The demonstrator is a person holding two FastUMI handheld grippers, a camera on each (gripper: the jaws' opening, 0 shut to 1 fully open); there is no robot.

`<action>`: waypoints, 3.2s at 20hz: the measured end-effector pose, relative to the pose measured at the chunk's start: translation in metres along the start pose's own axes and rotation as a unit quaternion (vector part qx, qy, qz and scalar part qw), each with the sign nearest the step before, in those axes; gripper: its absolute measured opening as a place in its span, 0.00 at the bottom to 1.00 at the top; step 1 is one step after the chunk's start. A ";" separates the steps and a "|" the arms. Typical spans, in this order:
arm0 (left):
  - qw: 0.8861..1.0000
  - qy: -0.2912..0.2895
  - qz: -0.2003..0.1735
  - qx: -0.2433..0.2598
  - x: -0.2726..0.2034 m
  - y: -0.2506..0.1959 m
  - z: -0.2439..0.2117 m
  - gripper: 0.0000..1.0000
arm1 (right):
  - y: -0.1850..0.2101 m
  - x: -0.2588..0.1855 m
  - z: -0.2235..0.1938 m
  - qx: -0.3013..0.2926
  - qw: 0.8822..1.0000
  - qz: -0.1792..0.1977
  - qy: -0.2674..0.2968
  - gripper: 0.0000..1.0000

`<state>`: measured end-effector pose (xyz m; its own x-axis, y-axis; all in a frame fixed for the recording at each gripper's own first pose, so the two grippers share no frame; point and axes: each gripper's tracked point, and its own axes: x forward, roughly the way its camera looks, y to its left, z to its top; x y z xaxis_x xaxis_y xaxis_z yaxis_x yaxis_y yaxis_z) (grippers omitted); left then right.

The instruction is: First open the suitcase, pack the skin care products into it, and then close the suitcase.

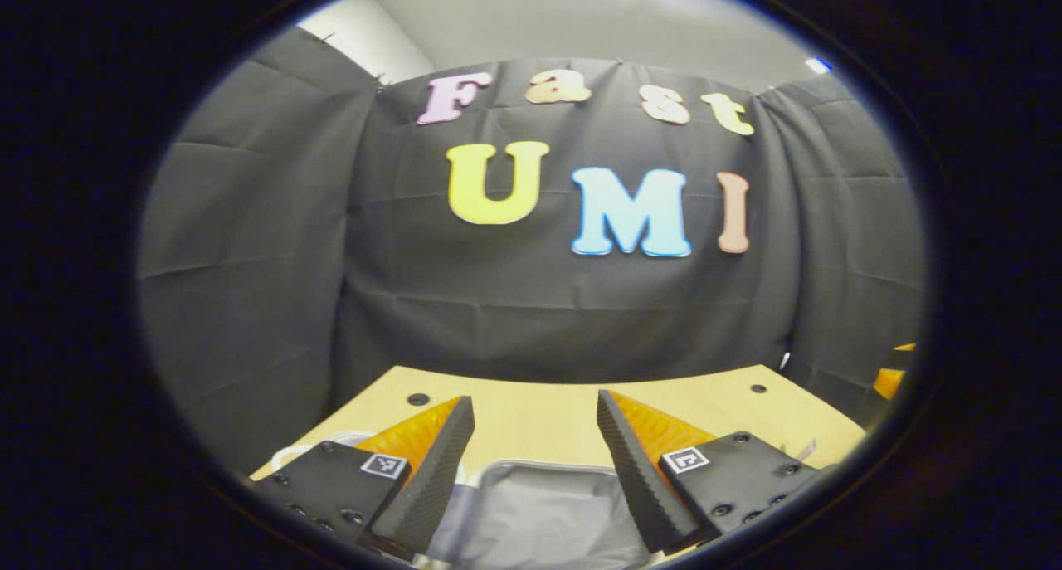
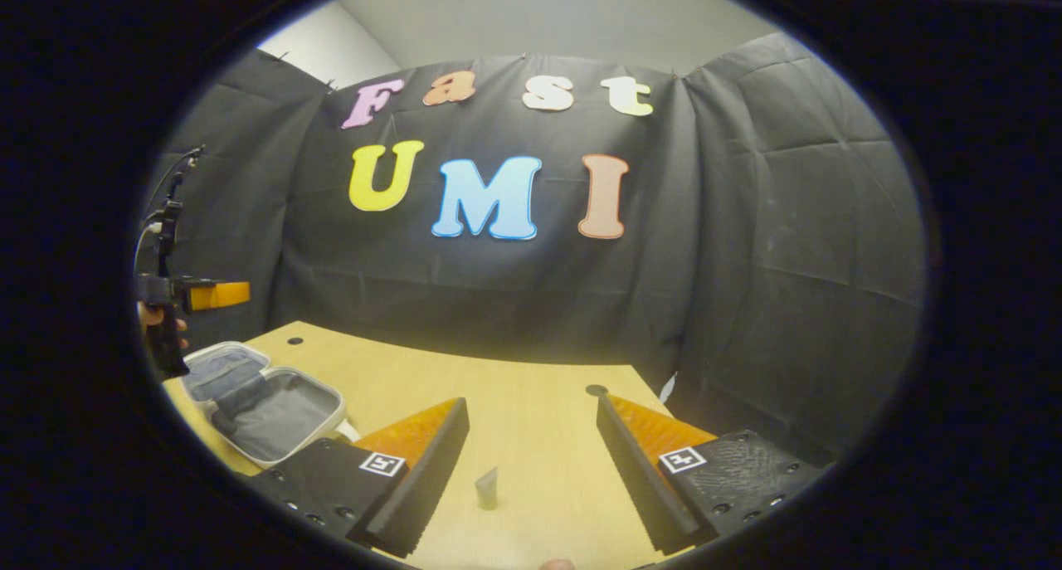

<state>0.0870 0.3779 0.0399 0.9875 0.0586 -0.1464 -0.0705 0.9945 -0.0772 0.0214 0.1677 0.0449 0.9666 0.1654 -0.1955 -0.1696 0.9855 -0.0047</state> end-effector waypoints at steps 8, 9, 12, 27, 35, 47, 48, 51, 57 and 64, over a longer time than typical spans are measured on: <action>0.990 -0.006 -0.142 -0.020 0.002 -0.195 -0.047 0.95 | -0.022 0.001 -0.021 -0.007 1.000 0.012 0.025 0.94; 0.988 -0.005 -0.151 -0.023 0.002 -0.209 -0.052 0.95 | -0.024 0.002 -0.022 -0.010 1.000 0.014 0.026 0.94; 0.987 0.008 -0.162 -0.017 0.006 -0.242 -0.079 0.96 | -0.027 0.006 -0.031 -0.011 0.999 0.027 0.031 0.94; 0.972 0.205 -0.111 -0.036 0.027 -0.265 -0.274 0.61 | -0.003 0.027 -0.067 -0.010 0.993 0.098 0.070 0.95; 0.949 0.268 -0.124 -0.107 0.004 -0.237 -0.230 0.41 | 0.036 0.063 -0.109 0.031 0.986 0.113 0.123 0.95; 0.950 0.281 -0.039 -0.131 -0.058 -0.068 -0.158 0.41 | 0.074 0.086 -0.204 0.123 0.950 0.075 0.277 0.24; 0.946 0.299 -0.025 -0.123 -0.062 -0.052 -0.170 0.43 | 0.080 0.074 -0.199 0.131 0.949 0.078 0.277 0.19; 0.926 0.361 -0.005 -0.114 -0.073 -0.015 -0.208 0.41 | 0.112 0.047 -0.169 0.151 0.945 0.102 0.272 0.22; 0.917 0.391 -0.001 -0.082 -0.076 0.025 -0.238 0.48 | 0.194 -0.004 -0.113 0.150 0.943 0.163 0.250 0.22; 0.954 0.292 0.007 -0.069 -0.080 0.078 -0.174 0.89 | 0.305 -0.028 -0.104 0.118 0.927 0.250 0.254 0.23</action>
<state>-0.0221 0.4362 -0.1261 0.7416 -0.0265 -0.6704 -0.1413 0.9706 -0.1947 -0.0775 0.4593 -0.0531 0.5526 0.6235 -0.5531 -0.4675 0.7812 0.4136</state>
